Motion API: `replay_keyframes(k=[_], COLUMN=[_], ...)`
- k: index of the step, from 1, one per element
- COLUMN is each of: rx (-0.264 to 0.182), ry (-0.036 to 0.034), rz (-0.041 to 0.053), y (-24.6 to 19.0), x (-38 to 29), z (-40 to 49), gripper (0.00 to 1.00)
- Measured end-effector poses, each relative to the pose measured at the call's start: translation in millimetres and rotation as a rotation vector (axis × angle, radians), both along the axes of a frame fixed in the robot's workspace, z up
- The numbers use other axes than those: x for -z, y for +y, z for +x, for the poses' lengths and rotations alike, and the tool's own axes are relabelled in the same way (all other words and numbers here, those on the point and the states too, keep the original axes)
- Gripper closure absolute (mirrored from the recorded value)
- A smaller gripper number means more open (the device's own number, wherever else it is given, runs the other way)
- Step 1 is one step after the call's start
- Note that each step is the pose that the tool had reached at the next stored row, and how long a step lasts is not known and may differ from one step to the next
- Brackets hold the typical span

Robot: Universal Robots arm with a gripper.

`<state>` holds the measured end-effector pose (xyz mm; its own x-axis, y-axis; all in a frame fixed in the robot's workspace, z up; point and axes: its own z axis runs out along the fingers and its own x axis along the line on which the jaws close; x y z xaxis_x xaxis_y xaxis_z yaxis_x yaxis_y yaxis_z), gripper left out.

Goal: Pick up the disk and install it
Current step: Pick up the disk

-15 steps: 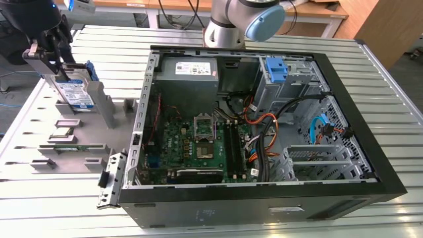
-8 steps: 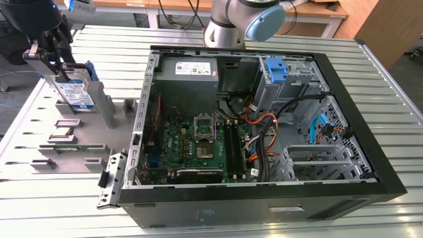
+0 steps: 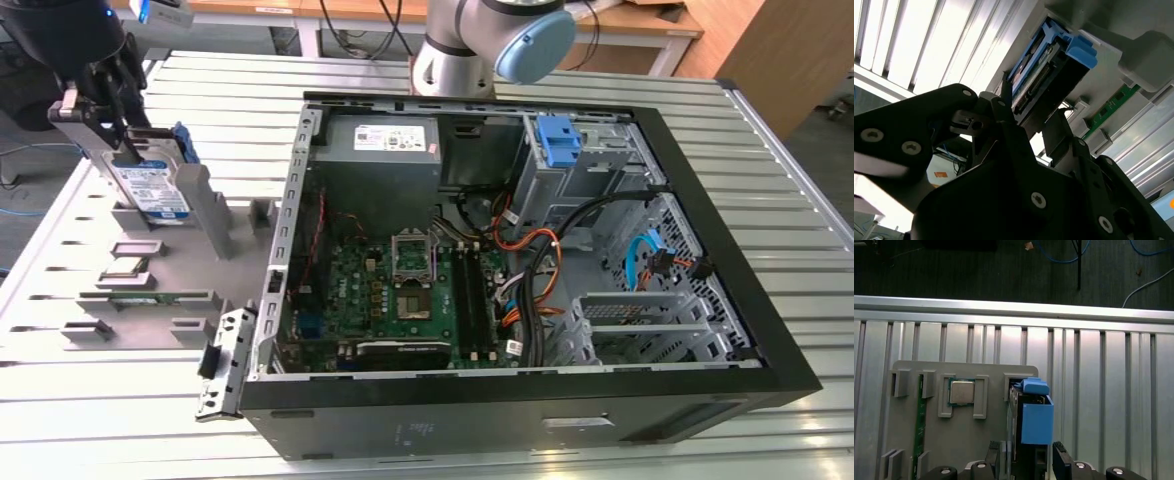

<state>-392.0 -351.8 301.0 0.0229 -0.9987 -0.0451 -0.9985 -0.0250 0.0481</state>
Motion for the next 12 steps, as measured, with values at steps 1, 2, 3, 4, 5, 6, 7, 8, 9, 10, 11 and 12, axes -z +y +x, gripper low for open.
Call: replay_keyframes(k=[1, 2, 3, 4, 5, 6, 7, 8, 9, 10, 11, 12], rx=[0.0, 0.0, 0.0, 0.0, 0.0, 0.0, 0.0, 0.0, 0.0, 0.0, 0.0, 0.0], ry=[0.0, 0.0, 0.0, 0.0, 0.0, 0.0, 0.0, 0.0, 0.0, 0.0, 0.0, 0.0], rz=[0.0, 0.0, 0.0, 0.0, 0.0, 0.0, 0.0, 0.0, 0.0, 0.0, 0.0, 0.0], y=[0.0, 0.0, 0.0, 0.0, 0.0, 0.0, 0.0, 0.0, 0.0, 0.0, 0.0, 0.0], x=[0.0, 0.0, 0.0, 0.0, 0.1, 0.1, 0.1, 0.1, 0.1, 0.1, 0.1, 0.1], z=[0.0, 0.0, 0.0, 0.0, 0.0, 0.0, 0.0, 0.0, 0.0, 0.0, 0.0, 0.0], gripper=[0.49, 0.49, 0.49, 0.49, 0.49, 0.49, 0.49, 0.49, 0.49, 0.49, 0.49, 0.49])
